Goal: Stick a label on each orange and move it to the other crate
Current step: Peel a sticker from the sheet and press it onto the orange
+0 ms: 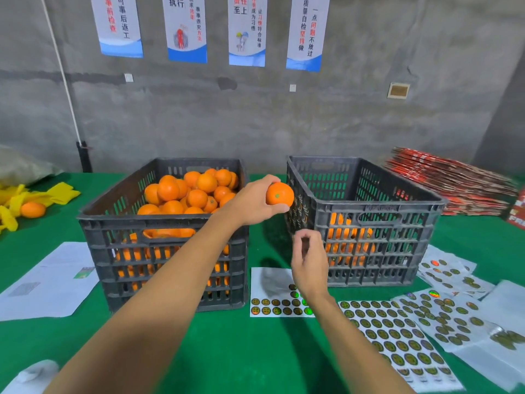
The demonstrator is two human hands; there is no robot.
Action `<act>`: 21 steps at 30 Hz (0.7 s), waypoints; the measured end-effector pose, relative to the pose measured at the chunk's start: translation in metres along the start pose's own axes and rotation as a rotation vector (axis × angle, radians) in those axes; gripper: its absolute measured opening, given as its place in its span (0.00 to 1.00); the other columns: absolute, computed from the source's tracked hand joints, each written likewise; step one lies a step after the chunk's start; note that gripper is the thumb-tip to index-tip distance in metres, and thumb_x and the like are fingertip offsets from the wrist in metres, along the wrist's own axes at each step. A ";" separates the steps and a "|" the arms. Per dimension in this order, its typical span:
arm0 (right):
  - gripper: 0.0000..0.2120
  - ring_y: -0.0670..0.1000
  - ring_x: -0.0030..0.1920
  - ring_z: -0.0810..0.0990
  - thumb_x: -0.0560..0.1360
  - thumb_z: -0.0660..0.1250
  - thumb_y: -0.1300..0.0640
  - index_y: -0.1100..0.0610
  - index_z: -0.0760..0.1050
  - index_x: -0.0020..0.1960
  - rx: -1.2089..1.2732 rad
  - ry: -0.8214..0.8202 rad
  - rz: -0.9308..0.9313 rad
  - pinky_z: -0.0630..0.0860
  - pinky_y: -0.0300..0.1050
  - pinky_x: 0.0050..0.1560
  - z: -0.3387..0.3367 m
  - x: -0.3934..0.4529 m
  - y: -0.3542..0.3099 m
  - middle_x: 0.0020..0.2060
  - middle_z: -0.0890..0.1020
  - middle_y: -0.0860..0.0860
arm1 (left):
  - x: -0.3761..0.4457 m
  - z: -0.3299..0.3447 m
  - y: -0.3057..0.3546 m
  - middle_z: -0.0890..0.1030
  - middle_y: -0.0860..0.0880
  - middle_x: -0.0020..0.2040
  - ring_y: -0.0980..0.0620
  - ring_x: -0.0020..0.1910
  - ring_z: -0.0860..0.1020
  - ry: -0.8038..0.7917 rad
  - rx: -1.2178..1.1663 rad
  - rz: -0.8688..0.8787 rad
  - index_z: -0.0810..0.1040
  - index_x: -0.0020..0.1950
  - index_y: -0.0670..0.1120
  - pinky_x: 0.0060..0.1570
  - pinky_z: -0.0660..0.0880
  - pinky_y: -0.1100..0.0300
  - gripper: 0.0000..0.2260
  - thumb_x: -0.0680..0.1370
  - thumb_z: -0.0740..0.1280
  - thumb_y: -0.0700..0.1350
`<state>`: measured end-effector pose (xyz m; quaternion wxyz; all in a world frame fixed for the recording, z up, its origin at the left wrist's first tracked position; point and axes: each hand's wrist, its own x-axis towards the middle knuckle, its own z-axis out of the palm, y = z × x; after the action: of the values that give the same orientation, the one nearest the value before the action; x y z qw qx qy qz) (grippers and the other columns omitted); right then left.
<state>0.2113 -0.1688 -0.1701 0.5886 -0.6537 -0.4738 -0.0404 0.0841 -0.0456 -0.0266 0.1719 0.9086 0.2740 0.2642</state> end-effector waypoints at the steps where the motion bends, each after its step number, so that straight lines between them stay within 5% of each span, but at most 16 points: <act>1: 0.03 0.44 0.44 0.77 0.84 0.60 0.51 0.45 0.71 0.52 0.066 0.070 -0.001 0.76 0.49 0.44 -0.002 0.013 -0.013 0.46 0.76 0.40 | 0.001 0.000 -0.001 0.75 0.47 0.68 0.46 0.60 0.77 0.023 -0.031 -0.014 0.66 0.75 0.52 0.59 0.77 0.45 0.32 0.76 0.75 0.59; 5: 0.03 0.49 0.56 0.78 0.84 0.64 0.55 0.52 0.76 0.53 0.272 0.137 -0.080 0.76 0.43 0.51 -0.009 0.055 -0.056 0.55 0.78 0.48 | 0.002 -0.002 -0.005 0.72 0.48 0.72 0.45 0.66 0.75 0.045 -0.153 0.041 0.66 0.77 0.55 0.64 0.76 0.43 0.30 0.78 0.74 0.54; 9: 0.06 0.41 0.61 0.75 0.83 0.65 0.58 0.60 0.79 0.54 0.327 0.094 -0.115 0.70 0.26 0.50 -0.008 0.081 -0.080 0.60 0.77 0.51 | 0.003 -0.005 -0.009 0.73 0.50 0.72 0.47 0.67 0.75 0.046 -0.285 0.057 0.69 0.77 0.56 0.67 0.75 0.44 0.27 0.79 0.74 0.49; 17: 0.04 0.47 0.59 0.80 0.79 0.71 0.60 0.57 0.84 0.53 0.336 0.023 -0.065 0.80 0.49 0.57 -0.004 0.092 -0.090 0.57 0.81 0.48 | 0.000 -0.011 -0.002 0.76 0.52 0.63 0.47 0.59 0.80 0.103 -0.588 -0.010 0.78 0.64 0.61 0.51 0.84 0.49 0.17 0.75 0.72 0.52; 21: 0.21 0.43 0.53 0.83 0.77 0.75 0.55 0.52 0.75 0.68 0.417 -0.051 0.041 0.80 0.36 0.49 -0.010 0.096 -0.096 0.60 0.79 0.45 | -0.003 -0.015 -0.001 0.78 0.48 0.63 0.46 0.58 0.82 0.137 -0.644 -0.020 0.80 0.61 0.61 0.49 0.85 0.46 0.11 0.78 0.71 0.56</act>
<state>0.2044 -0.1355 -0.0385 0.6996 -0.5281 -0.4733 0.0873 0.0727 -0.0440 -0.0161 0.4343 0.7849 0.1960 0.3961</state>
